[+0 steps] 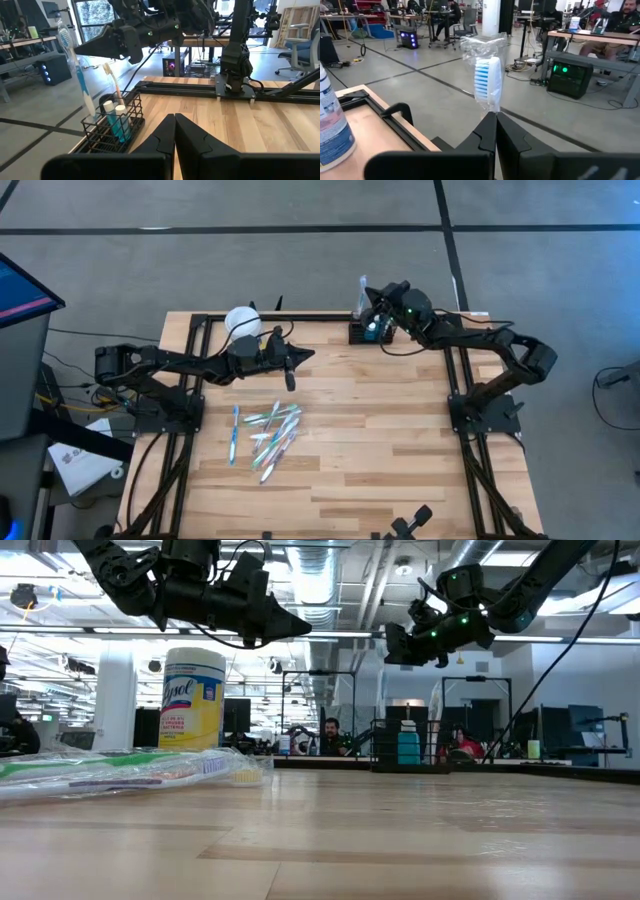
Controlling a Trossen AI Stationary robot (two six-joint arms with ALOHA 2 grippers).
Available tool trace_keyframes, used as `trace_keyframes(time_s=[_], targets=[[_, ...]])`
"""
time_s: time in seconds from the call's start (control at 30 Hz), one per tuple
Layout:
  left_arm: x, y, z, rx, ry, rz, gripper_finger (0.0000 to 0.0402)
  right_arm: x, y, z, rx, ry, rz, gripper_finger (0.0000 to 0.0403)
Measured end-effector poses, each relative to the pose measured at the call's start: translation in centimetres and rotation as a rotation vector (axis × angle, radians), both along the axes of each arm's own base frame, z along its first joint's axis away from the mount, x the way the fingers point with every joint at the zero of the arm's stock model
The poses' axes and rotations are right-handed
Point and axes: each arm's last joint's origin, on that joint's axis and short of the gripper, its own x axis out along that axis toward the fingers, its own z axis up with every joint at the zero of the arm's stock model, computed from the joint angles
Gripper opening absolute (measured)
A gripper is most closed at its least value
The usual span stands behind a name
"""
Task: Pick & Place toothbrushing station
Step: Put the blue toothbrush into the black mesh organizer
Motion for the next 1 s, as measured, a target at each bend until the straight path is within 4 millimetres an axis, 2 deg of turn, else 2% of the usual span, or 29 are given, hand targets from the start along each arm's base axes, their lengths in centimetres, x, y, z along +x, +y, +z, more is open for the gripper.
trace_keyframes(time_s=[0.5, 1.0], targets=[[0.0, 0.0, 0.0, 0.0, 0.0, -0.004, 0.0002, 0.9, -0.8, -2.5, 0.059, 0.032, -0.005, 0.0], [0.0, 0.0, 0.0, 0.0, -0.001, 0.001, 0.0002, 2.2, -1.0, -5.8, 0.114, 0.075, 0.012, 0.0]])
